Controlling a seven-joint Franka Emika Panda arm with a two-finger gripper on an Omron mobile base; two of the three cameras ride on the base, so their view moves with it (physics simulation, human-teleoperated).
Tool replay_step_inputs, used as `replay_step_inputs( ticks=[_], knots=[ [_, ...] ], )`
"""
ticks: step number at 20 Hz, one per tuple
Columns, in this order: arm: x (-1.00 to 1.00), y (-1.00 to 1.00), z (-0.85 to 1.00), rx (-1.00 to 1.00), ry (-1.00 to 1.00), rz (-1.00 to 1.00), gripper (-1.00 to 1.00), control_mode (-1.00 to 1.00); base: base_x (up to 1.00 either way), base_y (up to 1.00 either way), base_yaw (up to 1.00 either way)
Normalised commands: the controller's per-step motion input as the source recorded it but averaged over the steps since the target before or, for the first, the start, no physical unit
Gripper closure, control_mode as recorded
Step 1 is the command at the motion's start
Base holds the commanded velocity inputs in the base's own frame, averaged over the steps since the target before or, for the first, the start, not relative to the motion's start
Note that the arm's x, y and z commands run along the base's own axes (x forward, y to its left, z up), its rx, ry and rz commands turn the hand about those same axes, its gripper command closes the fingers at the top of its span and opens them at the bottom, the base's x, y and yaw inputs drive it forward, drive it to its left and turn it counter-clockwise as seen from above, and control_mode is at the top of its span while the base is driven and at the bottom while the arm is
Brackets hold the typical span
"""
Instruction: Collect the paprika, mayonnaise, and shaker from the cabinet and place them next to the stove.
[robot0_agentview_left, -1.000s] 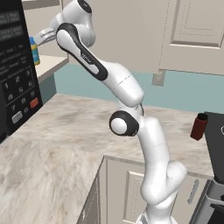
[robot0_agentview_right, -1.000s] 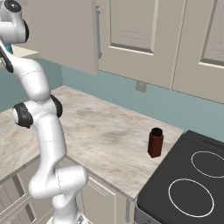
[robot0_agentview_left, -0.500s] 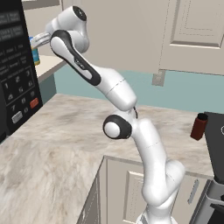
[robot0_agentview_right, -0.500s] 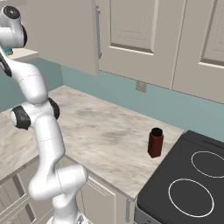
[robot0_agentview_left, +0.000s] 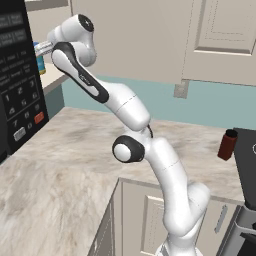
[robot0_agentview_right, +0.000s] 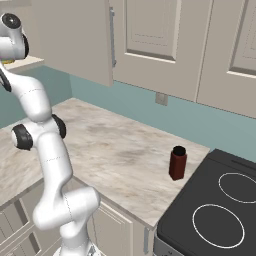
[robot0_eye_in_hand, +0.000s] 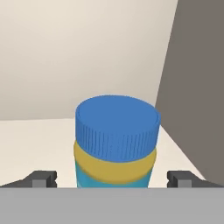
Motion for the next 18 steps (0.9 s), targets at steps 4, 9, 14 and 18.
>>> replay_step_inputs(
  ticks=[4, 9, 14, 18],
  knots=[
    [0.11, 0.00, 0.04, 0.00, 0.00, 0.00, -1.00, -1.00, 0.00, 0.00, 0.00],
    [0.09, 0.07, 0.00, 0.00, 0.01, 0.00, -1.00, -1.00, 0.00, 0.00, 0.00],
    [0.12, 0.20, 0.02, 0.00, 0.03, 0.00, -1.00, -1.00, 0.00, 0.00, 0.00],
    [0.09, 0.18, 0.01, 0.00, 0.03, 0.00, -1.00, -1.00, 0.00, 0.00, 0.00]
  ],
)
